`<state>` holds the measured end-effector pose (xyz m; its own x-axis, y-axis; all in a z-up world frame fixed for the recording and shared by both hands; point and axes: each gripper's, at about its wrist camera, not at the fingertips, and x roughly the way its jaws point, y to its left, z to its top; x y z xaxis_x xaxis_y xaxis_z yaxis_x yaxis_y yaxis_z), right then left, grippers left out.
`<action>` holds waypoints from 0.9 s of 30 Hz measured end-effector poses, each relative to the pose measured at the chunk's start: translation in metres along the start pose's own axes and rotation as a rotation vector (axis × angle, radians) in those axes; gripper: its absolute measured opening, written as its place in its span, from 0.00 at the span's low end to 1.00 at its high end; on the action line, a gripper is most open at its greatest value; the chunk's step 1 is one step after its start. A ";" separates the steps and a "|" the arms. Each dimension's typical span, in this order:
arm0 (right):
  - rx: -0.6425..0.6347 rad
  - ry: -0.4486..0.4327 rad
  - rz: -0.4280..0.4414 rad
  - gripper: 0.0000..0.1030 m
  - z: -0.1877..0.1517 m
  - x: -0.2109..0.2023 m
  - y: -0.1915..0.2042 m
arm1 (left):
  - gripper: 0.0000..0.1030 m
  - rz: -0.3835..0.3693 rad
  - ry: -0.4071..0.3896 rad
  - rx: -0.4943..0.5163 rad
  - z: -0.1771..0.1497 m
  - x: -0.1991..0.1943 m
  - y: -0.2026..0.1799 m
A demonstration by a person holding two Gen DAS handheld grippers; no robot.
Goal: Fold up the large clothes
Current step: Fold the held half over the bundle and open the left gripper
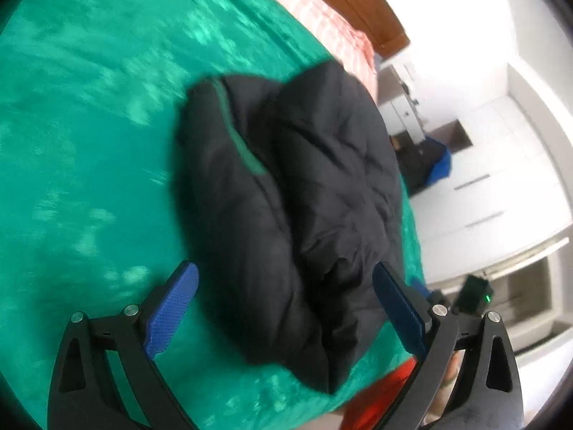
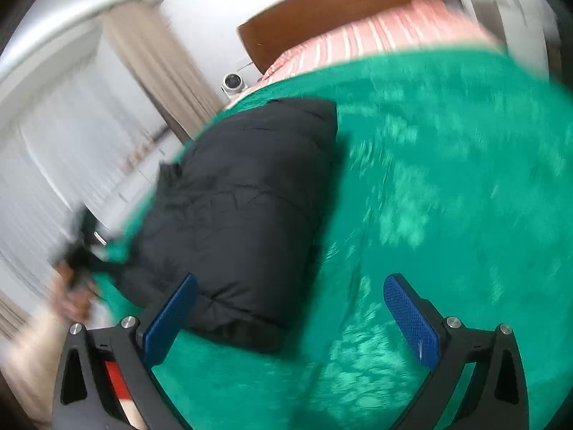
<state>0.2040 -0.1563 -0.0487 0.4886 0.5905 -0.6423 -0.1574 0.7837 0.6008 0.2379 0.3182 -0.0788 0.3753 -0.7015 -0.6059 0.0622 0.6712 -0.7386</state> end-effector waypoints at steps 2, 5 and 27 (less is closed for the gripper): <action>0.068 0.032 0.130 1.00 0.007 0.006 -0.010 | 0.97 -0.032 0.017 -0.020 0.005 0.019 0.000; 0.115 0.101 0.264 1.00 0.014 0.026 -0.016 | 1.00 0.029 0.061 0.019 0.015 0.045 0.003; -0.595 -0.091 0.017 0.79 0.020 0.062 0.134 | 0.69 0.050 -0.056 0.124 0.005 0.054 -0.060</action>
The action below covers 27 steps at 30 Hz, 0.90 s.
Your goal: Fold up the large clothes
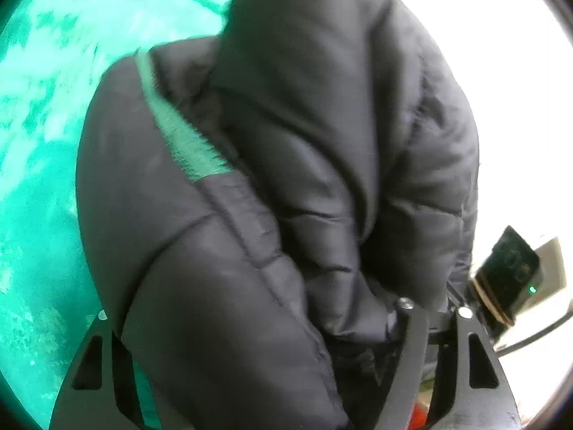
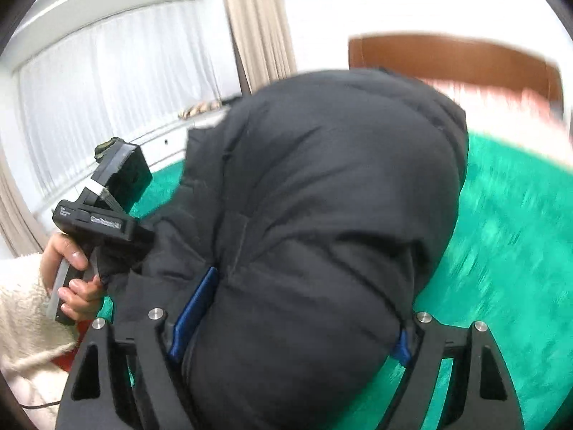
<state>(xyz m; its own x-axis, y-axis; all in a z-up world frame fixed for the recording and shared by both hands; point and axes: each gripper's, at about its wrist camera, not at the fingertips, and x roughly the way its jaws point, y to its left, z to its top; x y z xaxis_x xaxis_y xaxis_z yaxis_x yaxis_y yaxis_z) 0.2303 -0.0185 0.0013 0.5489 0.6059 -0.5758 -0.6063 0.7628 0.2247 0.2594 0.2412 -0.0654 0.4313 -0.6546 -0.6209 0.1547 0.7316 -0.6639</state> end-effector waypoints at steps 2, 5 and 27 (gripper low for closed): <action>-0.056 -0.045 -0.030 0.79 0.013 -0.009 0.007 | 0.67 0.036 -0.048 0.079 0.013 -0.010 -0.025; -0.064 -0.109 -0.050 0.79 0.041 -0.014 -0.007 | 0.66 0.056 -0.113 0.166 0.046 -0.019 -0.057; 0.186 -0.094 -0.458 0.99 -0.004 -0.074 -0.079 | 1.00 0.662 -0.546 0.287 0.001 -0.077 -0.096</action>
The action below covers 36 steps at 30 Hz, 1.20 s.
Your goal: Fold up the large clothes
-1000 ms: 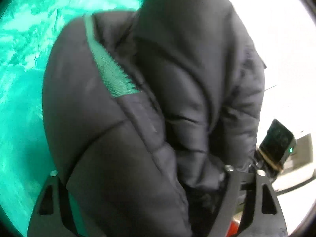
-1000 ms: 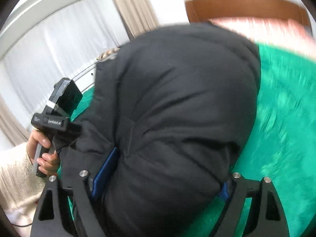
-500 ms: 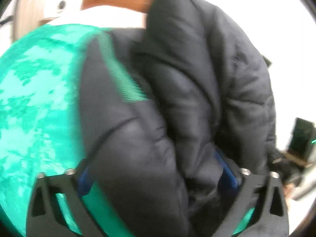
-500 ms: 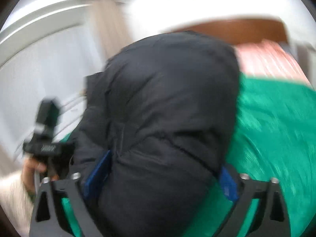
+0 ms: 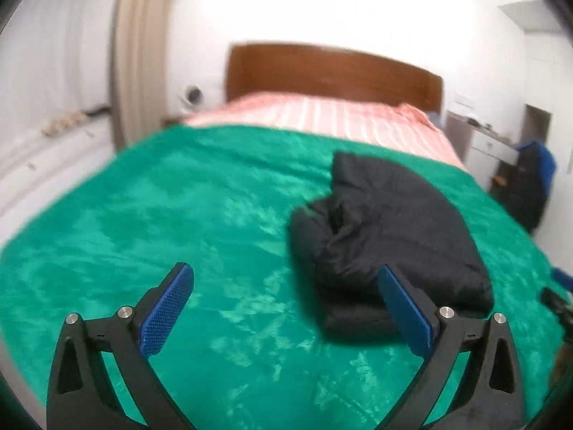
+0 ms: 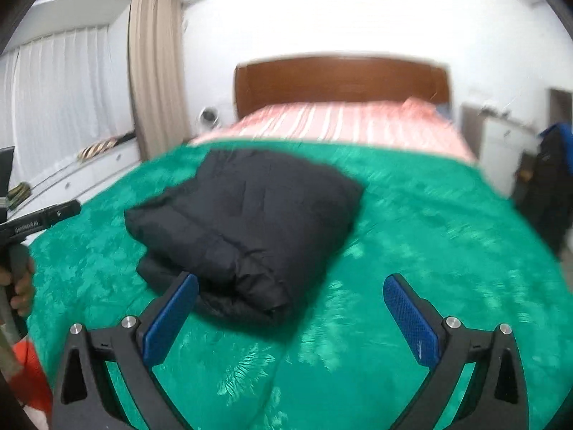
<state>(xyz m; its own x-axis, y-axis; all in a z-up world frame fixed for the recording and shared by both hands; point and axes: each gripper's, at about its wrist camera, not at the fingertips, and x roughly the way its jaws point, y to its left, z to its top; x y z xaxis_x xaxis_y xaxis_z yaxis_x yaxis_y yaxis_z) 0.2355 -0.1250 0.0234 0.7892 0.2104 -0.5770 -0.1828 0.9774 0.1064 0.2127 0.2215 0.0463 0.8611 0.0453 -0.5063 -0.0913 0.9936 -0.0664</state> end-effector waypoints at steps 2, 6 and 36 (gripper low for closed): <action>0.043 -0.102 -0.050 1.00 -0.006 -0.038 -0.002 | 1.00 0.034 -0.020 0.012 0.001 -0.022 0.009; 0.084 0.024 -0.016 1.00 -0.007 -0.044 -0.012 | 1.00 0.054 -0.066 0.009 -0.009 -0.049 -0.011; -0.024 0.221 -0.187 1.00 -0.020 -0.124 0.047 | 1.00 0.054 0.101 0.189 -0.050 -0.131 -0.082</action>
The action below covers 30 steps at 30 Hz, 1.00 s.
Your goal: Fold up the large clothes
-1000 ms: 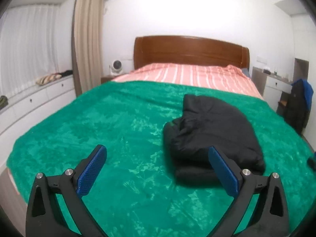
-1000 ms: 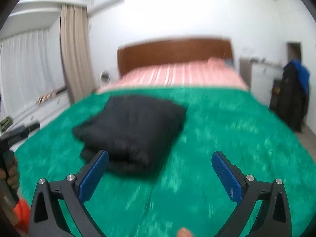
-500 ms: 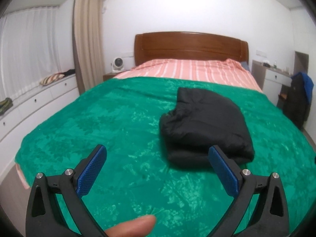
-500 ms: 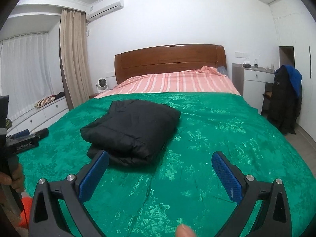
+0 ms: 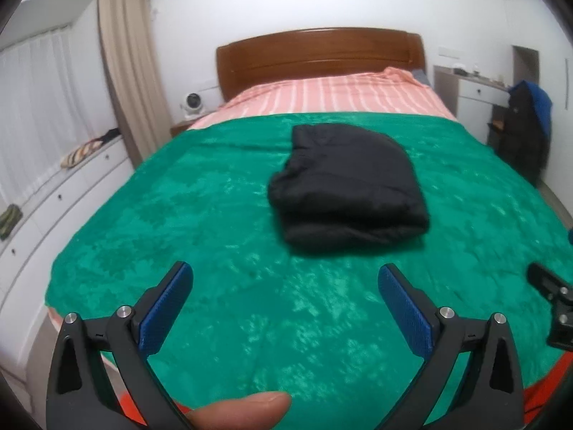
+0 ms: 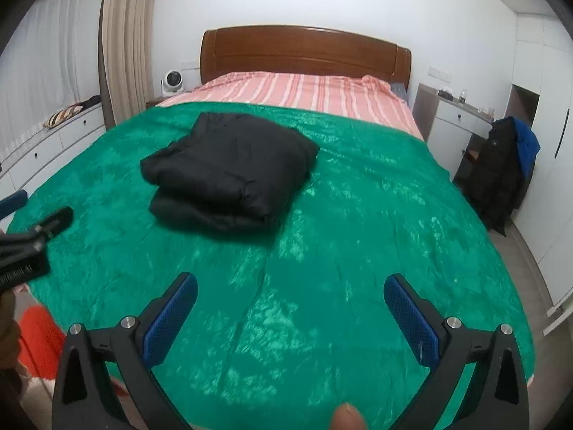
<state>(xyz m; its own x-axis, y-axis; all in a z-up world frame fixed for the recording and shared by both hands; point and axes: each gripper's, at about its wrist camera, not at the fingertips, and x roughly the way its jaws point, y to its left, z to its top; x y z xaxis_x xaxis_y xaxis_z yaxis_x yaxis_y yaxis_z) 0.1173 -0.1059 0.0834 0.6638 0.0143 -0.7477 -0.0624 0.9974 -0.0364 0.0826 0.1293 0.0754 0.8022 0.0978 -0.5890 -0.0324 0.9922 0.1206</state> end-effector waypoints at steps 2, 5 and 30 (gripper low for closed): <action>0.014 0.018 0.013 1.00 -0.003 -0.004 0.005 | 1.00 -0.007 0.020 0.012 -0.006 0.001 -0.006; 0.023 0.040 0.017 1.00 -0.007 -0.002 0.008 | 1.00 -0.017 0.045 0.031 -0.011 0.004 -0.014; -0.011 0.061 -0.022 1.00 -0.014 -0.017 0.012 | 1.00 -0.050 0.099 0.031 -0.002 -0.013 -0.029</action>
<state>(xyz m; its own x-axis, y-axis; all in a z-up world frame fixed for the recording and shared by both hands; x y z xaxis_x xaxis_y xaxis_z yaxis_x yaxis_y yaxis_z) 0.0949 -0.0952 0.0867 0.6183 -0.0127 -0.7858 -0.0568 0.9965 -0.0608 0.0720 0.0998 0.0775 0.7392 0.0574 -0.6711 0.0258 0.9932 0.1134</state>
